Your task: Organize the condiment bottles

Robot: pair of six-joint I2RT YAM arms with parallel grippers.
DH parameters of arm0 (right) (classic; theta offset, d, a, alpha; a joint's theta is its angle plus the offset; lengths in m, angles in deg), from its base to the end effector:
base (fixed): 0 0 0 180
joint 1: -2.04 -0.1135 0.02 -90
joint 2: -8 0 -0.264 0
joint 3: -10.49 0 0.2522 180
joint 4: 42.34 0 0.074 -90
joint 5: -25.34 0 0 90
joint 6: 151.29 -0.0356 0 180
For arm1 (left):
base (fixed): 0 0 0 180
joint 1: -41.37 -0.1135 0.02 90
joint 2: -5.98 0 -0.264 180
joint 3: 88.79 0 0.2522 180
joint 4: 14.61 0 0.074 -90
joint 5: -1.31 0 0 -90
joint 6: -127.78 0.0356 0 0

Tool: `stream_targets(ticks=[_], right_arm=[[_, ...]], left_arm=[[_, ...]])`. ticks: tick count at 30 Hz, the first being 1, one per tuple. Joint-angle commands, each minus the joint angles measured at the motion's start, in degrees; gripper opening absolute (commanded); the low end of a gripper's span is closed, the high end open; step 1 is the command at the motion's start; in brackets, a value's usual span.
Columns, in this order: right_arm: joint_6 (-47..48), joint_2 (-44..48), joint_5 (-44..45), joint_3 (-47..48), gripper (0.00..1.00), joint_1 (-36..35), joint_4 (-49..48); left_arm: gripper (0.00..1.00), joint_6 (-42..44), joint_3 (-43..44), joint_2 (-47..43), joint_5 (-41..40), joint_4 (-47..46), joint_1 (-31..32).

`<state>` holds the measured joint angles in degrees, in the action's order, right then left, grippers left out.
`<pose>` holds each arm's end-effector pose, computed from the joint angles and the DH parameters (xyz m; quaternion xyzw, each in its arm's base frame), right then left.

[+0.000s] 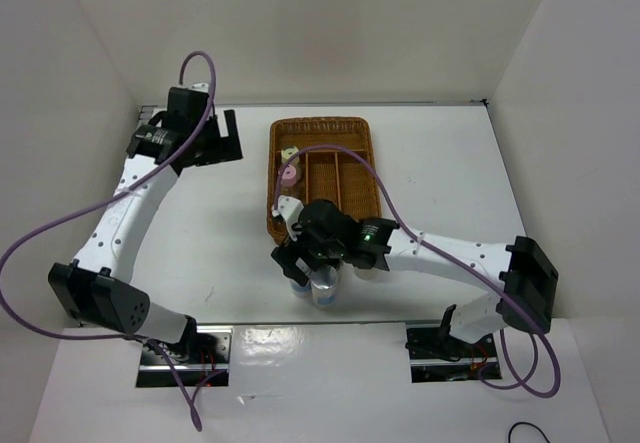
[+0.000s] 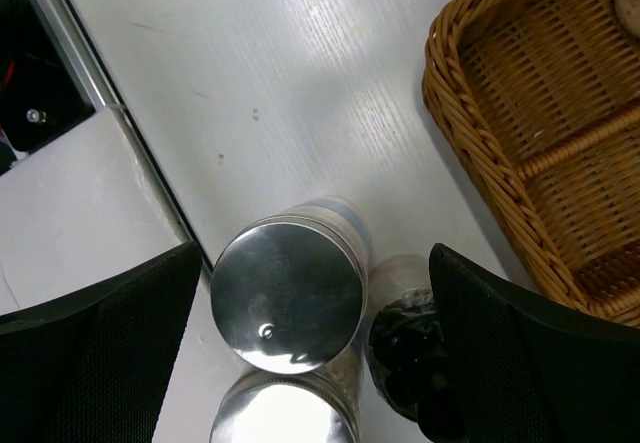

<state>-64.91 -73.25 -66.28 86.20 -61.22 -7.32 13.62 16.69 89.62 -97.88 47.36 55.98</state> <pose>0.1404 0.2810 0.2788 -0.4568 0.7851 0.2411 0.3418 0.2998 -0.0723 0.3994 -0.1089 0.8979 -0.0710 0.4205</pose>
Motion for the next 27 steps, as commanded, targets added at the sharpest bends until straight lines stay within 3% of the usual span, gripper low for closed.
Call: stream_targets(ticks=[1,6,16,20,22,23,27], right_arm=[[-1.04,-1.19,2.16,2.82,0.99,-1.42,-0.25],[-1.04,-2.24,2.16,2.82,0.99,-1.95,0.37],[-3.33,-5.49,5.14,3.35,0.88,-3.09,3.35],[-3.85,-5.49,5.76,3.35,0.77,-3.09,2.83],[-3.85,-5.49,6.28,3.35,0.64,-3.09,2.83],[-3.85,-5.49,6.29,3.35,0.64,-3.09,2.83],[-3.85,-4.97,6.81,4.75,0.44,-3.09,2.3]], left_arm=[[1.0,1.39,-2.86,-2.15,-0.57,2.77,-3.26],[1.0,2.01,-5.24,-5.41,1.19,2.77,-5.82],[1.0,2.54,-8.92,-6.56,3.65,1.72,-6.96],[1.0,3.06,-8.93,-6.56,4.18,1.19,-6.96],[1.0,3.07,-8.93,-6.56,4.18,1.19,-6.96],[1.0,3.07,-8.93,-6.56,4.18,1.19,-6.96],[1.0,3.07,-9.46,-7.08,4.18,1.19,-6.96]])
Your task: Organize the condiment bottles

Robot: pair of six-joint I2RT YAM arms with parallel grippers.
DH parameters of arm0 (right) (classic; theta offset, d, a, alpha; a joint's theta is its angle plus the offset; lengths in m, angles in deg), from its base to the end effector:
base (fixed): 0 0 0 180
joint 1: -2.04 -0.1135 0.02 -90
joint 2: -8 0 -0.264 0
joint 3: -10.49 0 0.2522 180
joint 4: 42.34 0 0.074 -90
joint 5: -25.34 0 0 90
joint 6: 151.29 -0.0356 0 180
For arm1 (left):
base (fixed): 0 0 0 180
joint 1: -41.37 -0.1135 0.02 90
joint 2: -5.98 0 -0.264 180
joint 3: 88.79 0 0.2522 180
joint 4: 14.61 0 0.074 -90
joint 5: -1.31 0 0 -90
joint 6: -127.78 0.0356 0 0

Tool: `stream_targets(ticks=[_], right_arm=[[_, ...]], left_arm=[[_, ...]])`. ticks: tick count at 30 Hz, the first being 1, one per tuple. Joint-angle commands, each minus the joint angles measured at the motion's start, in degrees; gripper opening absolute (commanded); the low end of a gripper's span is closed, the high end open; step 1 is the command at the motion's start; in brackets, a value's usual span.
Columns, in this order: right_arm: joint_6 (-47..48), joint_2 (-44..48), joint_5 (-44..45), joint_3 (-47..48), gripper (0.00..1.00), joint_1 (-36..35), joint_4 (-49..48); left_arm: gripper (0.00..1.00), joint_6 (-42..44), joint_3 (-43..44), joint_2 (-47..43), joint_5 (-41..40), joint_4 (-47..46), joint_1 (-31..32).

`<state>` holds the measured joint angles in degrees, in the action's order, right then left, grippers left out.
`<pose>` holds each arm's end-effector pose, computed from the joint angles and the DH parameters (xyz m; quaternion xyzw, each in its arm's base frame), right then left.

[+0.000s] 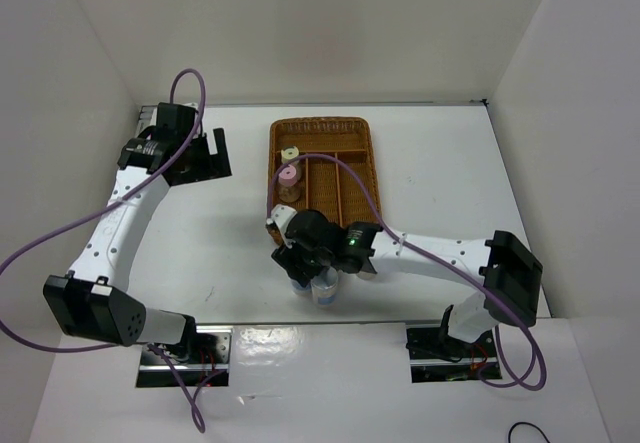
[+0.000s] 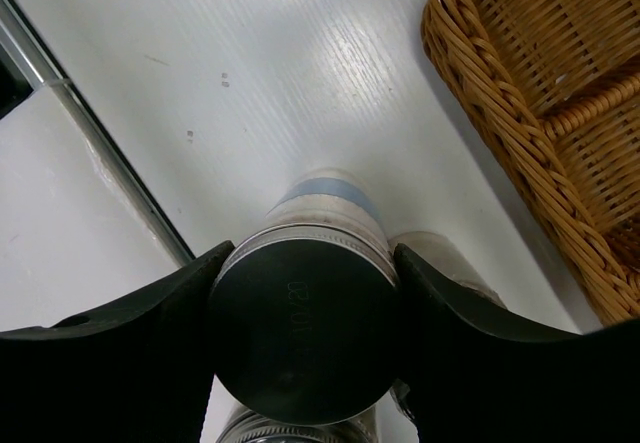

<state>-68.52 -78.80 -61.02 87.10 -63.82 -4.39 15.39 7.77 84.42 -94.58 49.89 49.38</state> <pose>0.1356 0.2971 0.2509 -0.4472 0.8196 0.1888 0.3045 0.2800 -0.0357 0.3714 -0.1350 0.9175 -0.0513 0.3706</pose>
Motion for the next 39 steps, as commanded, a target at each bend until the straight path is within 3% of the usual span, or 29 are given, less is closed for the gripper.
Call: stream_targets(ticks=[1,7,14,23,32,39], right_arm=[[-0.77,0.58,1.55,3.86,0.44,-0.49,-0.63],[-0.77,4.18,0.32,9.48,0.29,-0.49,-0.1],[-0.25,10.25,9.7,18.87,0.23,0.03,3.4],[1.6,10.25,15.35,23.63,0.22,13.55,3.16],[4.5,0.77,9.29,27.67,0.21,29.11,-4.31],[4.5,-9.42,5.86,33.03,0.19,31.59,-7.13]], left_arm=[[1.0,1.3,-0.54,-2.4,0.88,-1.35,-0.89],[1.0,1.3,-1.07,-3.64,0.88,-1.87,-1.94],[1.0,0.24,-4.14,-5.31,0.88,-3.1,-2.47],[1.0,0.24,-6.42,-6.89,2.81,-4.16,-3.52],[1.0,-0.9,-10.65,-8.56,7.12,-6.88,-3.53],[1.0,-0.9,-15.66,-10.23,10.89,-10.22,-3.53]])
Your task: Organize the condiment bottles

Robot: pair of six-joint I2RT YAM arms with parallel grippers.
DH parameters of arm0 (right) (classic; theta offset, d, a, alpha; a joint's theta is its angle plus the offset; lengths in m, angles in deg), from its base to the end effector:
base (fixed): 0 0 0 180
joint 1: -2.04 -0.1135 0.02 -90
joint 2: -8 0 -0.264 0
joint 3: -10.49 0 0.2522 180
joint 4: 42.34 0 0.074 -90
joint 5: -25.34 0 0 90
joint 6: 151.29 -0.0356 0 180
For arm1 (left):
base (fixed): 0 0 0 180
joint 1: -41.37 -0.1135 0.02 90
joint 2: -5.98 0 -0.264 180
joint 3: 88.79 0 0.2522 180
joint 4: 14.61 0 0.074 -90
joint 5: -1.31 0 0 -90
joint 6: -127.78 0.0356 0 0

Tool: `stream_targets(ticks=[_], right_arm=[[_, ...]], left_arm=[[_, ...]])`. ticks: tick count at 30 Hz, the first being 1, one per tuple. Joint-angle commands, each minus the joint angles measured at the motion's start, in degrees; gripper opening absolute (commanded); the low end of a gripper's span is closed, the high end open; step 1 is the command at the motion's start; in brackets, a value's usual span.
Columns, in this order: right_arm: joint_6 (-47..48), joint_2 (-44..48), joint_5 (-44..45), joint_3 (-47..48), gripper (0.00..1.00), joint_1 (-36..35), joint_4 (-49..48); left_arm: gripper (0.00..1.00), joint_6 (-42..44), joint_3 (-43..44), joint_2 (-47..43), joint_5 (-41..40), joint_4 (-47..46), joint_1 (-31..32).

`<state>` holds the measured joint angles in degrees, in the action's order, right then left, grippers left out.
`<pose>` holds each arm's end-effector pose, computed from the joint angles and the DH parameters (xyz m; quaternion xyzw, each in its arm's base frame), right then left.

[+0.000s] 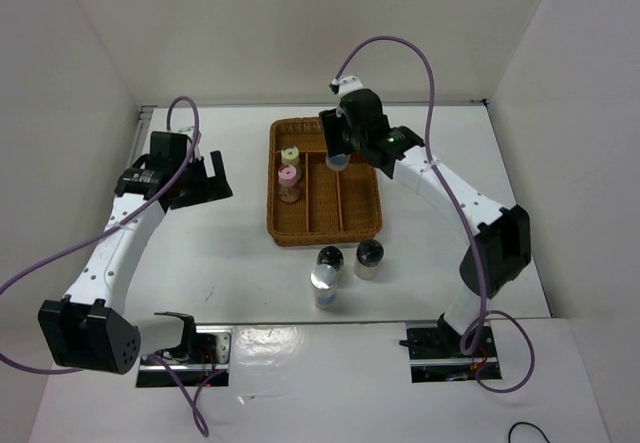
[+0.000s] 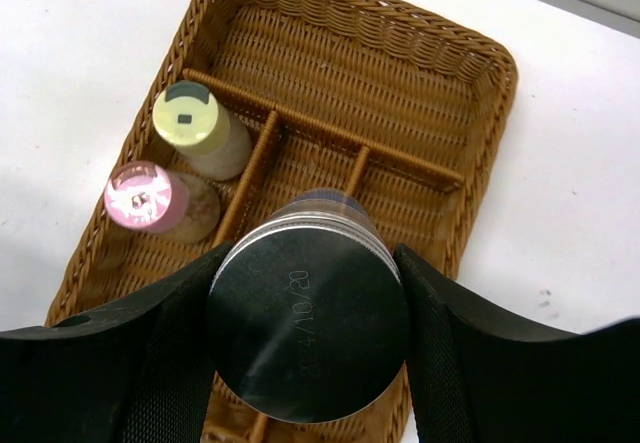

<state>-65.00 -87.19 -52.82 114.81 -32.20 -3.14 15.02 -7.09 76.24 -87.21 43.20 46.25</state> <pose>0.3241 0.2118 0.3619 -0.1772 0.8449 0.0770 0.4989 0.2526 -0.0225 0.3327 -0.1395 0.9178 -0.1004 0.3580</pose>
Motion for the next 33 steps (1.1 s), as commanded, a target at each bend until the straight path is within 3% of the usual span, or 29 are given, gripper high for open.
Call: stream_targets(ticks=[1,13,18,23,29,30,33], right_arm=[[0.98,-3.3,-2.87,6.02,0.19,-0.04,-8.38],[2.03,-15.27,-4.01,10.42,0.19,-0.04,-10.14],[2.03,-18.71,-4.01,12.36,0.19,-0.04,-10.14],[2.56,-21.25,-3.4,12.36,0.19,0.49,-10.66],[2.56,-22.49,-4.1,12.36,0.33,1.02,-11.8],[2.04,-23.01,-4.1,12.36,0.44,1.02,-11.81],[2.03,-23.8,-2.7,12.36,0.53,1.54,-11.81]], left_arm=[[1.0,-0.53,-1.66,-2.06,3.53,-4.49,-0.4],[1.0,0.09,-5.28,-1.44,5.73,-8.11,-0.4],[1.0,1.23,-5.28,-1.44,11.16,-8.63,-0.4],[1.0,4.91,-5.28,-5.56,11.97,-9.16,-0.4],[1.0,8.08,-6.59,-9.52,20.23,-12.41,0.38],[1.0,8.09,-6.59,-9.53,21.63,-12.41,1.0],[1.0,9.84,-6.59,-9.53,24.27,-11.89,1.53]])
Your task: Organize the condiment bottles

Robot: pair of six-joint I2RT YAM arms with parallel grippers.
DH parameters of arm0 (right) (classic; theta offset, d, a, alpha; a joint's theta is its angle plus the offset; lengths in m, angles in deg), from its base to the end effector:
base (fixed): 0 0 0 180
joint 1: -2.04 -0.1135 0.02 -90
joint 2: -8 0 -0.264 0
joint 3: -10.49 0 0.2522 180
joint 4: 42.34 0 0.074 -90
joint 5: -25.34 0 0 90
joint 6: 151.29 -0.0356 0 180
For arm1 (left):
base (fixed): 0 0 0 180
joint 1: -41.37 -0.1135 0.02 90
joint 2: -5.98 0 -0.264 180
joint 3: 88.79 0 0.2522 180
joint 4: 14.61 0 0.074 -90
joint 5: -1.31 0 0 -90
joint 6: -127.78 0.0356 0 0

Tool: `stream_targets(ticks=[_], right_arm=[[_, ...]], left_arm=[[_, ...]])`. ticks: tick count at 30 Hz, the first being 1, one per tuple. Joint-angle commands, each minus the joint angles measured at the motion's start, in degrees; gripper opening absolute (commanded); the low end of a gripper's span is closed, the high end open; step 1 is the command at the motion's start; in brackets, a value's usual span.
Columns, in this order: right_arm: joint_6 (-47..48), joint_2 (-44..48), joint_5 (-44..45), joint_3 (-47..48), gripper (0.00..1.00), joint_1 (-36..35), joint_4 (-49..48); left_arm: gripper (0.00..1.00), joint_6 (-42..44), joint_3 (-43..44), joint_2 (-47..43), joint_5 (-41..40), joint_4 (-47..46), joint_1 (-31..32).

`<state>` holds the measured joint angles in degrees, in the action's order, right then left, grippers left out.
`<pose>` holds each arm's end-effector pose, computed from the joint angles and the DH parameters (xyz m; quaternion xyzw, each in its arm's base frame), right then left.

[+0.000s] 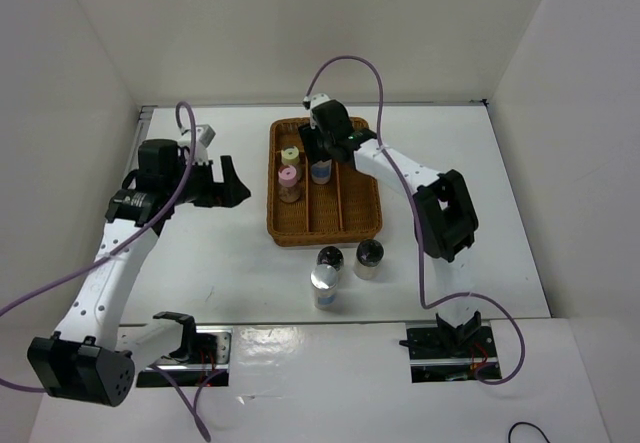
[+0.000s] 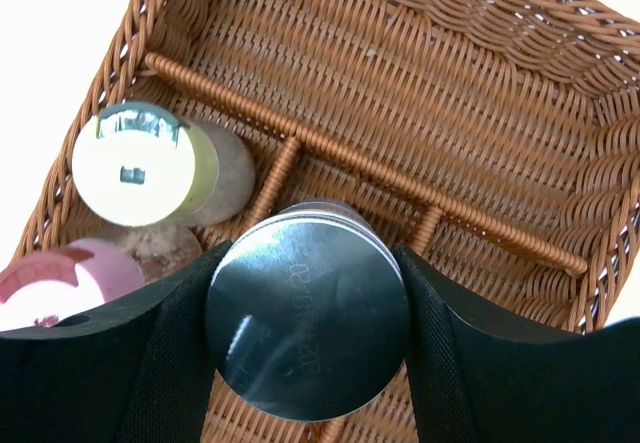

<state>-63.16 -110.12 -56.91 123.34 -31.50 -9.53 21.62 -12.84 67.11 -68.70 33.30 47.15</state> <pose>0.4040 0.2621 0.2558 -0.2163 0.8711 0.0749 0.4345 0.2240 -0.0349 0.3505 0.0040 0.8698 -0.2391 0.4316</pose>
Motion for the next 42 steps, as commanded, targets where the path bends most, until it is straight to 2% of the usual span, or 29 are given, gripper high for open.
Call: stream_targets(ticks=[1,3,4,5,9,14,16,19,21,25,31,37,42], right_arm=[[0.2,-0.88,1.39,4.44,0.64,0.84,-5.43],[-0.5,-1.41,2.18,4.45,0.81,0.84,-4.82],[-1.37,-1.41,2.71,4.97,0.94,0.84,-4.81],[-1.38,-1.41,3.23,4.97,0.99,0.84,-4.11],[-4.11,2.45,7.45,4.97,0.99,0.84,-2.96],[-6.91,15.71,11.84,0.32,0.99,3.3,-2.26],[-11.37,21.93,13.6,-3.71,0.99,6.11,-1.65],[-15.61,30.89,9.85,-13.89,0.99,12.08,-3.56],[-16.94,35.14,10.44,-21.37,0.99,13.58,-4.19],[-19.39,42.96,14.04,-27.18,0.99,14.9,-1.31],[-23.08,50.17,14.32,-34.03,0.99,17.36,1.69],[-23.62,55.36,13.18,-38.09,0.99,19.38,2.74],[-24.15,55.99,12.47,-39.14,0.99,19.92,3.8]], left_arm=[[1.0,4.11,-0.85,-0.39,8.11,-1.98,1.42],[1.0,4.73,-0.85,-0.39,10.5,-1.98,3.09],[1.0,4.74,0.89,-0.39,12.08,-1.98,4.23],[1.0,4.74,1.61,-0.39,12.79,-1.98,4.85],[1.0,7.8,3.98,0.39,14.46,-1.98,8.71],[1.0,9.57,5.22,3.91,17.28,-1.37,18.72],[1.0,10.1,5.92,5.92,14.74,-0.32,25.37],[1.0,9.31,7.15,9.79,5.0,1.96,31.81],[1.0,7.82,7.15,12.77,-1.86,3.37,37.62],[1.0,5.88,7.15,14.73,-7.59,3.99,45.44],[1.0,4.56,6.54,17.44,-10.85,3.38,49.41],[1.0,3.51,5.22,17.98,-7.86,1.8,50.47],[1.0,3.51,4.69,19.2,-6.91,1.8,50.99]])
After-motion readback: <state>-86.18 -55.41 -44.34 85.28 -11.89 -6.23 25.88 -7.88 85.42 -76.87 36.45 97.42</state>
